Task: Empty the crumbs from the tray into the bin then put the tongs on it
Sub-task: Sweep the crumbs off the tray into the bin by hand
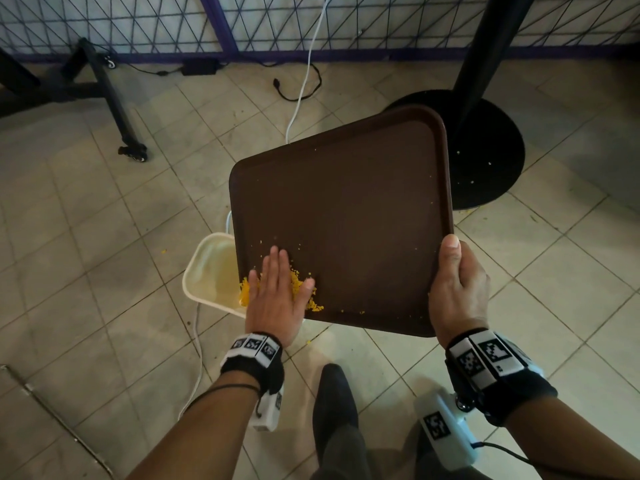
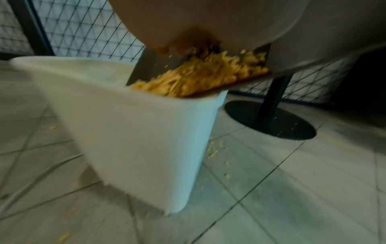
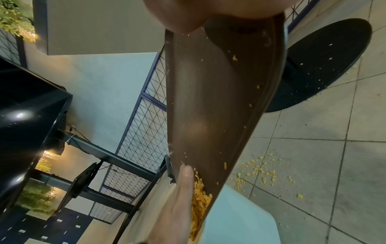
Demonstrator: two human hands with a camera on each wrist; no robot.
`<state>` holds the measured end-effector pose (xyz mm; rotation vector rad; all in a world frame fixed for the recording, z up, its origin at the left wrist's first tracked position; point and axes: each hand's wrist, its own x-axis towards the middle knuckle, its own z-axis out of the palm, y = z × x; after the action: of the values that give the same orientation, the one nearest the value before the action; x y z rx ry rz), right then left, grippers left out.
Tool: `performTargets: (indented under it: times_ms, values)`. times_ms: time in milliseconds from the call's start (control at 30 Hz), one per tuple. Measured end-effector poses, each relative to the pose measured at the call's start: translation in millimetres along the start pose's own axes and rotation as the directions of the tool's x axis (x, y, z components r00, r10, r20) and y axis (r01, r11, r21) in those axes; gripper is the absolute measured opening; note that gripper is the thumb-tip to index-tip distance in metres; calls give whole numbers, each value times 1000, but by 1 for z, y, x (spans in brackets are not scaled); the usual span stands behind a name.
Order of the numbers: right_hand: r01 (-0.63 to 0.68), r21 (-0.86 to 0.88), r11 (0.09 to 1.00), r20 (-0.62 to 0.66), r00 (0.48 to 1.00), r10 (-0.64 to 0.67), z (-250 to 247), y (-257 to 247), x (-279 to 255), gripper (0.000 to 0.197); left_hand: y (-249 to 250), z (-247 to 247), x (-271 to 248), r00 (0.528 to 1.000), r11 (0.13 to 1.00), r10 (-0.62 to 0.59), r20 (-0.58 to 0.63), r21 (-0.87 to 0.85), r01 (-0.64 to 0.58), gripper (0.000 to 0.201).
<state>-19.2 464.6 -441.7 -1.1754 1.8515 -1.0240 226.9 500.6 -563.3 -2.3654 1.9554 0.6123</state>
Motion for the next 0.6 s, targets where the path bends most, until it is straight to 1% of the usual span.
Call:
performTargets:
  times_ms: [100, 167, 233, 300, 367, 433, 500, 600]
  values:
    - [-5, -2, 1000, 5, 1000, 5, -1, 0, 0, 50, -25, 6, -11, 992, 995, -96, 80, 18, 95, 85]
    - [-5, -10, 1000, 7, 1000, 5, -1, 0, 0, 51, -28, -4, -9, 994, 996, -89, 62, -9, 89, 83]
    - [-1, -13, 1000, 5, 1000, 1, -1, -1, 0, 51, -13, -16, -3, 999, 999, -22, -27, -41, 21, 78]
    - [-6, -8, 1000, 7, 1000, 6, 0, -1, 1, 50, 13, -24, 0, 993, 996, 62, -103, -59, -68, 75]
    - [-9, -2, 1000, 12, 1000, 9, 0, -1, 1, 50, 37, -21, -5, 983, 987, 148, -107, -52, -154, 75]
    - [-3, 0, 1000, 13, 1000, 3, 0, 0, 1, 50, 43, -9, -14, 979, 981, 192, -65, -21, -194, 77]
    - [-2, 6, 1000, 11, 1000, 2, 0, 1, 0, 50, 29, 4, -21, 990, 990, 139, -18, 0, -139, 79]
    - [-5, 15, 1000, 8, 1000, 5, -1, 2, 1, 50, -5, 12, -26, 998, 999, -14, 61, 50, 11, 84]
